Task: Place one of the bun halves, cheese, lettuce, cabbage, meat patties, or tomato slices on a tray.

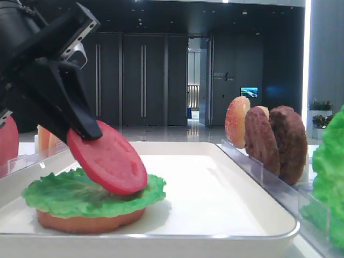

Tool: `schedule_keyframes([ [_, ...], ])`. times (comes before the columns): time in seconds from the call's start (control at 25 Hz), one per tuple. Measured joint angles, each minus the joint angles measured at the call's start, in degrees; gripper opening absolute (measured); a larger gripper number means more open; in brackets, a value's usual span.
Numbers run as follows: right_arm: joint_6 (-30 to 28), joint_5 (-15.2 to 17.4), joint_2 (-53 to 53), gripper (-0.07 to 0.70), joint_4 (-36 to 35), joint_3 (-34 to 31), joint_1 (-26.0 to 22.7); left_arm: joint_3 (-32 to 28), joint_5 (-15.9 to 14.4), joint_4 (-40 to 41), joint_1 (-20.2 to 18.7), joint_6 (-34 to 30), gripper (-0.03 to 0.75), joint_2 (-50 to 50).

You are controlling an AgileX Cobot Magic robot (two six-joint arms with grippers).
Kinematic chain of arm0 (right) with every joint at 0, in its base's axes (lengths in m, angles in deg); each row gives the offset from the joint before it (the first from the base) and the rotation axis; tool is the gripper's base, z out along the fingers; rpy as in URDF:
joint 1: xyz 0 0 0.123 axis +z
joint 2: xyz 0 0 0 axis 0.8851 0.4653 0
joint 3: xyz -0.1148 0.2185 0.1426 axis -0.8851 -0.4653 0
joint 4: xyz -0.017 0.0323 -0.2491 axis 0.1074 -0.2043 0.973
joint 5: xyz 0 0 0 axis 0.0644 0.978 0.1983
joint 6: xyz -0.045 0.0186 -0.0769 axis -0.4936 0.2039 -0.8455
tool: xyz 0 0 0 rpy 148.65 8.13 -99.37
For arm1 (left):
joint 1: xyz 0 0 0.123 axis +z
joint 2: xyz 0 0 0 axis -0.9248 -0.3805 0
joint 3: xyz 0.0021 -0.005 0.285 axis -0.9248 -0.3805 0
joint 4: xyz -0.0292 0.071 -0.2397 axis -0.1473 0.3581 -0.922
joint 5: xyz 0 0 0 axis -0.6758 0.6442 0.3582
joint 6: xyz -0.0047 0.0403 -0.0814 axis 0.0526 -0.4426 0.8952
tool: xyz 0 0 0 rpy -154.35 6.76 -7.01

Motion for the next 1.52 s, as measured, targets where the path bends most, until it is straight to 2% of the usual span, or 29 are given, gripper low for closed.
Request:
schedule_keyframes([
  [0.12,0.0,0.0,0.0,0.486,0.0,0.0,0.0,0.0,0.1,0.0,0.0,0.0,0.05,0.0],
  [0.24,0.0,0.0,0.0,0.486,0.0,0.0,0.0,0.0,0.3,0.0,0.0,0.0,0.089,-0.1],
  [0.32,0.0,0.0,0.0,0.486,0.0,0.0,0.0,0.0,0.5,0.0,0.0,0.0,0.169,-0.2],
  [0.48,0.0,0.0,0.0,0.486,0.0,0.0,0.0,0.0,1.0,0.6,0.0,1.4,0.405,-0.3],
  [0.6,0.0,0.0,0.0,0.486,0.0,0.0,0.0,0.0,1.1,1.7,0.0,3.0,0.532,-0.3],
  [0.72,0.0,0.0,0.0,0.486,0.0,0.0,0.0,0.0,1.1,3.5,0.0,5.0,0.571,-0.3],
  [0.92,0.0,0.0,0.0,0.486,0.0,0.0,0.0,0.7,1.0,8.4,0.0,9.4,0.581,0.7],
  [1.04,0.0,0.0,0.0,0.486,0.0,0.0,0.0,2.9,-0.8,12.1,0.0,13.1,0.581,1.8],
  [1.16,0.0,0.0,0.0,0.486,0.0,0.0,0.0,5.6,-3.9,15.4,0.0,15.5,0.581,2.3],
  [1.36,0.0,0.0,0.0,0.486,0.0,0.0,0.0,12.4,-11.2,24.8,0.0,21.4,0.579,4.4],
  [1.44,0.0,0.0,0.0,0.486,0.0,0.0,0.0,16.0,-15.2,30.7,0.0,24.2,0.579,5.7],
  [1.52,0.0,0.0,0.0,0.486,0.0,0.0,0.0,19.2,-16.9,36.0,0.0,27.1,0.579,7.2],
])
